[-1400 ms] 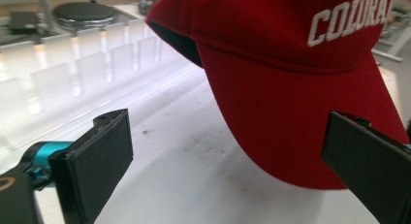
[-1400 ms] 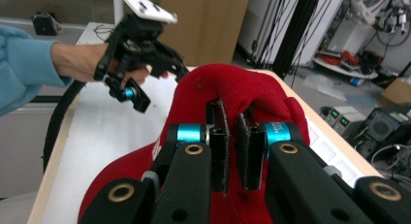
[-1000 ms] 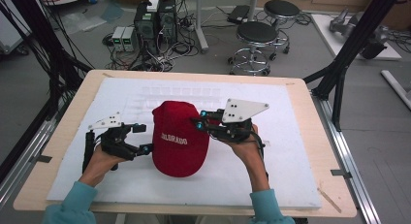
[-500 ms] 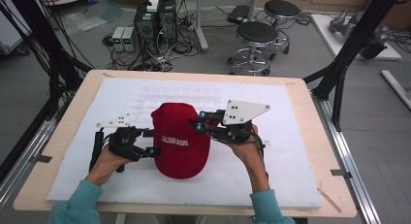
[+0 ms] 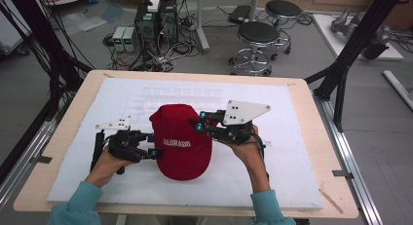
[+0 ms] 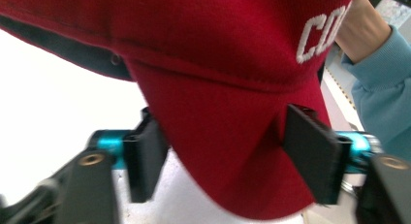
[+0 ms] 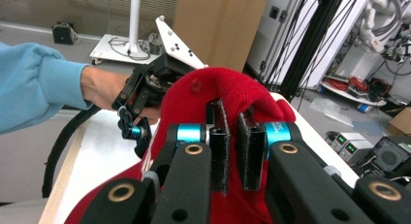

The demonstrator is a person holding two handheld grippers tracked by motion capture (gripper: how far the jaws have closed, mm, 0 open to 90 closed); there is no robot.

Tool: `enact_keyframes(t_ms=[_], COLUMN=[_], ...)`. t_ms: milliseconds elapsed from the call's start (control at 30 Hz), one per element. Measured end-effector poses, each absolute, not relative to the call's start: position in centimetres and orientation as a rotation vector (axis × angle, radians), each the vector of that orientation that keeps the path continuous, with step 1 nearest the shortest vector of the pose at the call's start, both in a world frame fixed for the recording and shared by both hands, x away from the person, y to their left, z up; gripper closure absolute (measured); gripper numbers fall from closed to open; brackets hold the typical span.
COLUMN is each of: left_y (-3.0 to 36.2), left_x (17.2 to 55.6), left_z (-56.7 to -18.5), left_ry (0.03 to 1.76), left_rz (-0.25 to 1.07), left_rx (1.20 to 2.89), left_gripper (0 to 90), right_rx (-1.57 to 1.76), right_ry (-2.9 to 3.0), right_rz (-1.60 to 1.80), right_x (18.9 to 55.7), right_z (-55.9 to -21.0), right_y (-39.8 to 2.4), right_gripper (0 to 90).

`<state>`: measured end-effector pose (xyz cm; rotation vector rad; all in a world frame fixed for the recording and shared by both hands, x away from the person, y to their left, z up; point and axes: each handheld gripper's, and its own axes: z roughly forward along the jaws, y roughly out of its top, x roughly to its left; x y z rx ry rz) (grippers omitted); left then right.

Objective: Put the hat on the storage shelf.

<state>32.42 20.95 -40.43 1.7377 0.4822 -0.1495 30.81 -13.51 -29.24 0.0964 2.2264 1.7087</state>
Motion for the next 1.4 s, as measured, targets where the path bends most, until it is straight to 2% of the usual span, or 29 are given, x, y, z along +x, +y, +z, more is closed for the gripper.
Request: enact_keyframes(t_ms=[167,233,400,633,967,1233,1267,1300,1333,1367,1400], left_y=[21.2,21.2,21.4,21.5,21.2,20.7,20.7,20.7,20.7,20.9,20.9], left_x=[32.3,32.2,32.0,31.8,31.1,30.6,30.6,30.5,30.5,30.5,30.5], left_z=[-40.2,-40.2,-40.0,-39.8,-39.6,-39.3,-39.3,-39.3,-39.2,-39.2,-39.2], left_ry=[0.473,0.467,0.44,0.415,0.319,0.273,0.272,0.274,0.272,0.277,0.277], left_rz=[-0.138,-0.139,-0.139,-0.136,-0.156,-0.144,-0.138,-0.13,-0.118,-0.113,-0.113], left_rx=[1.732,1.729,1.718,1.706,1.722,1.729,1.733,1.733,1.738,1.732,1.732], left_gripper=[49.8,51.0,61.8,72.0,83.4,85.8,85.9,86.0,86.0,86.0,86.0], right_rx=[0.114,0.116,0.142,0.191,0.268,0.319,0.332,0.37,0.37,0.417,0.445], right_ry=[2.211,2.214,2.204,2.2,2.204,2.206,2.208,2.19,2.19,2.174,2.16], right_rz=[1.71,1.71,1.703,1.676,1.634,1.615,1.615,1.627,1.627,1.635,1.639], right_x=[30.8,30.8,31.0,31.1,31.6,32.0,32.0,32.2,32.2,32.4,32.5], right_z=[-29.2,-29.2,-29.2,-29.4,-30.2,-30.6,-30.7,-30.8,-30.8,-31.0,-31.0], right_y=[-13.9,-14.0,-14.3,-14.5,-14.6,-14.5,-14.5,-14.5,-14.5,-14.7,-14.7], right_gripper=[85.5,85.4,85.5,85.5,85.4,83.8,81.2,68.9,68.9,53.2,45.9])
